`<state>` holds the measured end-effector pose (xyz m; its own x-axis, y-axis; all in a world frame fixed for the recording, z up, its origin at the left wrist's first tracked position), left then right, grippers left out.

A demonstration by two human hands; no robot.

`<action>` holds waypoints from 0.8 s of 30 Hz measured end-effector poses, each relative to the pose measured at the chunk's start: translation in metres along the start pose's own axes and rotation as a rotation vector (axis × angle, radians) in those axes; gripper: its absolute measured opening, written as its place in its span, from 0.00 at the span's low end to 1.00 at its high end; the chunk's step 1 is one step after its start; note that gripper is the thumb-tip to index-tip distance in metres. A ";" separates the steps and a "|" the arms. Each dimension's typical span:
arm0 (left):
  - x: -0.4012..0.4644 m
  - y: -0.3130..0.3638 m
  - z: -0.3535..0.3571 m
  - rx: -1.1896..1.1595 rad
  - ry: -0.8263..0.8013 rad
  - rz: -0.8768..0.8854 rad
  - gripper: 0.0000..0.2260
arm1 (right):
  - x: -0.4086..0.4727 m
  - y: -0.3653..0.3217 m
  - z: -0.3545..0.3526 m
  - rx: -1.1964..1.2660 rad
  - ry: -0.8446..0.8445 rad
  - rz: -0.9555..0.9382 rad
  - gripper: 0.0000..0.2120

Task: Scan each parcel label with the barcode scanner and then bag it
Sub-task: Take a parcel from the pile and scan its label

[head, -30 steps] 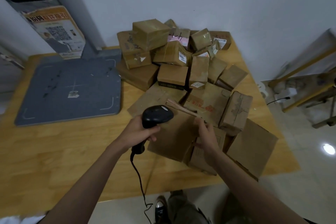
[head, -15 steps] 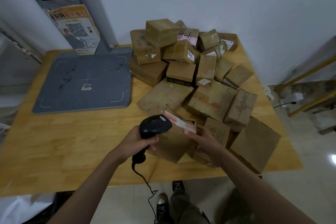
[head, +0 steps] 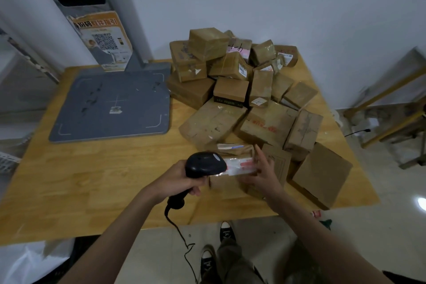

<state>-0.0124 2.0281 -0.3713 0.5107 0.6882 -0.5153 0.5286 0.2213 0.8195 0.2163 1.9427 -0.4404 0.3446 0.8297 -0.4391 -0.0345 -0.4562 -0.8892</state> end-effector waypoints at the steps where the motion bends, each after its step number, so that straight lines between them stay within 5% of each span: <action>1: -0.002 -0.006 0.004 0.012 -0.023 -0.005 0.12 | -0.004 0.006 0.003 -0.031 0.022 0.008 0.44; 8: -0.025 -0.041 0.010 0.047 -0.079 -0.083 0.14 | -0.025 0.042 0.027 0.116 0.058 0.286 0.27; 11: -0.031 -0.048 0.011 0.067 -0.099 -0.080 0.14 | -0.026 0.045 0.036 0.173 0.038 0.372 0.28; 19: -0.040 -0.045 -0.013 0.094 -0.003 -0.051 0.18 | -0.015 0.037 0.040 0.065 0.116 0.324 0.34; 24: -0.043 -0.035 -0.045 0.147 0.098 0.000 0.15 | -0.007 0.018 0.045 0.005 0.021 0.249 0.26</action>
<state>-0.0833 2.0223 -0.3667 0.4458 0.7537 -0.4829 0.6262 0.1229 0.7699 0.1712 1.9430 -0.4586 0.3446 0.6852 -0.6417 -0.1251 -0.6439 -0.7548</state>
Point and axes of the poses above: each hand's wrist, its own x-axis towards the middle knuckle, its own z-axis out of the palm, y = z × x, the point moved 5 cm from there along x, towards the middle knuckle, and after that the axes turned 5 degrees about y, right-handed, at the moved point
